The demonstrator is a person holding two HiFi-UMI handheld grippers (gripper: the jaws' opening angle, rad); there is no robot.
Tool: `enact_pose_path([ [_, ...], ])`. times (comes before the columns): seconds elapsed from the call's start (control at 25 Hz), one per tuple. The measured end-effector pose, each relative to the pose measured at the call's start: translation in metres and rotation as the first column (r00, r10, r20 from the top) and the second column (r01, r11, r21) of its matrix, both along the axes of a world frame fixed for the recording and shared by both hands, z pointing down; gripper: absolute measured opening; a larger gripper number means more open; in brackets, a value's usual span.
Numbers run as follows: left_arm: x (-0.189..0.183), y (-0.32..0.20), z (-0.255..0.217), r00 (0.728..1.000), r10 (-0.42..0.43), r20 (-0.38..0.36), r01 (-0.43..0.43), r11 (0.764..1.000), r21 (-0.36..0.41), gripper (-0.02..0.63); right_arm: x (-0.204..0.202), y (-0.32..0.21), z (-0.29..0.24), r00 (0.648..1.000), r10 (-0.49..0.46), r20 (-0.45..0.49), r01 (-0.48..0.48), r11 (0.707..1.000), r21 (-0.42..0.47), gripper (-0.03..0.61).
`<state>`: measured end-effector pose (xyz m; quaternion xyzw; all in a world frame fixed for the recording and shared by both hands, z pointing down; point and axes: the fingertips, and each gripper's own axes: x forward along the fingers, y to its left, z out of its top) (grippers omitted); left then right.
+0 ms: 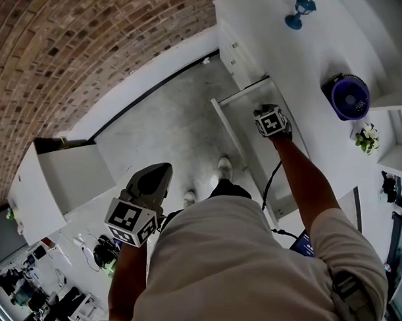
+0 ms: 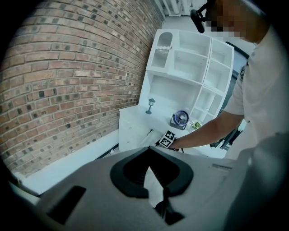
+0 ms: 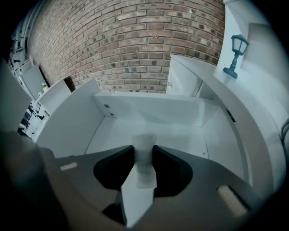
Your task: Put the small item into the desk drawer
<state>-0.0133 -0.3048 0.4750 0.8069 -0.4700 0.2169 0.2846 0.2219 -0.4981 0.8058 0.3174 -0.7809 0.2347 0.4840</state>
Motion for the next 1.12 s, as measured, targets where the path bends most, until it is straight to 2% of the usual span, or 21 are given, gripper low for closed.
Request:
enact_pose_path([
  [0.2, -0.004, -0.004, 0.004, 1.0, -0.01, 0.011, 0.01, 1.0, -0.015, 0.005, -0.007, -0.011, 0.009, 1.0, -0.006, 0.007, 0.006, 1.0, 0.019, 0.143],
  [0.4, -0.008, -0.003, 0.005, 1.0, -0.025, 0.012, 0.026, 0.999, -0.022, 0.005, -0.007, -0.005, 0.019, 1.0, 0.009, -0.005, -0.009, 1.0, -0.028, 0.155],
  [0.56, -0.013, -0.002, 0.005, 1.0, -0.026, 0.009, 0.026, 1.0, -0.015, 0.005, -0.008, -0.012, 0.014, 1.0, 0.004, 0.009, -0.004, 1.0, 0.02, 0.183],
  [0.76, -0.015, 0.004, 0.002, 1.0, -0.005, 0.0, 0.005, 1.0, 0.006, 0.005, -0.004, -0.008, 0.001, 1.0, 0.012, 0.015, -0.013, 0.999, 0.047, 0.183],
  [1.12, -0.016, 0.027, -0.009, 0.997, 0.072, -0.035, -0.07, 0.996, 0.055, 0.006, 0.001, 0.016, -0.047, 0.998, 0.054, 0.033, -0.058, 0.99, 0.13, 0.148],
])
